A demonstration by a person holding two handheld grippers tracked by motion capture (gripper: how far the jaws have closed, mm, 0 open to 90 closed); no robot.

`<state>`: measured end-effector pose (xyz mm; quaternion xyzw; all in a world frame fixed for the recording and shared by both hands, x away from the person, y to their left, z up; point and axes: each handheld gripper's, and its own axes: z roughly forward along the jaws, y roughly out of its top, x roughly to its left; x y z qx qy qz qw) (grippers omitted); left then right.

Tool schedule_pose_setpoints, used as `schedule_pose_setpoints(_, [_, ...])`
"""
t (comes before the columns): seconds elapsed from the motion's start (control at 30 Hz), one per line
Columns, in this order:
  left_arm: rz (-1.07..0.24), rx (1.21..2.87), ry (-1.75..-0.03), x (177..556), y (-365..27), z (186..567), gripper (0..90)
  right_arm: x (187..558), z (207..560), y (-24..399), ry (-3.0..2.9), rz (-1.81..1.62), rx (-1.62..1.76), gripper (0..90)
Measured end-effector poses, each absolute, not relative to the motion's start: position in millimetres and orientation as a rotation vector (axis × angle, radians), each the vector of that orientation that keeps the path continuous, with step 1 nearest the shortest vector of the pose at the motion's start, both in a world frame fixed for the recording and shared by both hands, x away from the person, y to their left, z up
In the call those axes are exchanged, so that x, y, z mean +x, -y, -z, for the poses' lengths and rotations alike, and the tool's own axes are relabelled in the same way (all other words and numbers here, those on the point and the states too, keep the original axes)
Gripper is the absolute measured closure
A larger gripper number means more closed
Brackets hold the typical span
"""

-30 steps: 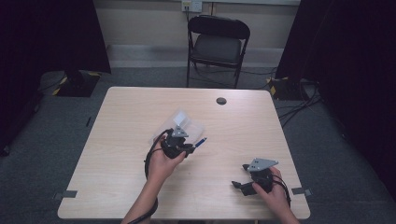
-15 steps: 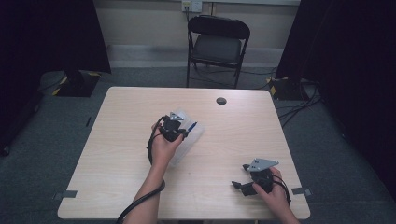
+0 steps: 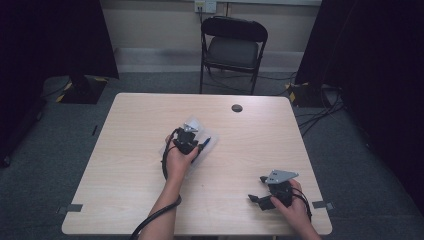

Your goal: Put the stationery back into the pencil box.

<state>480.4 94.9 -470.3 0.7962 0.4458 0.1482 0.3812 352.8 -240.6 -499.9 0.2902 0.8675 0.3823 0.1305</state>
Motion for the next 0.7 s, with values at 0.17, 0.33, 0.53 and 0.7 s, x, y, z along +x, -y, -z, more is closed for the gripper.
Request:
schedule_pose_setpoints(0.17, [-0.362,2.005,-1.070,464.1,-96.9,459.6,52.3,352.8,499.9,240.6,-2.520,-1.110,0.842,15.8])
schedule_pose_setpoints(0.33, [-0.283,2.021,-0.947,437.6,-90.4,458.6,41.3,352.8,500.0,240.6,-2.519,-1.108,0.840,15.8])
schedule_pose_setpoints(0.53, [-0.233,2.059,-0.827,405.8,-73.0,469.0,26.2,352.8,500.0,240.6,-2.520,-1.109,0.840,15.8])
schedule_pose_setpoints(0.7, [-0.202,2.094,-0.721,383.7,-56.9,486.3,22.4,352.8,500.0,240.6,-2.520,-1.109,0.839,15.8])
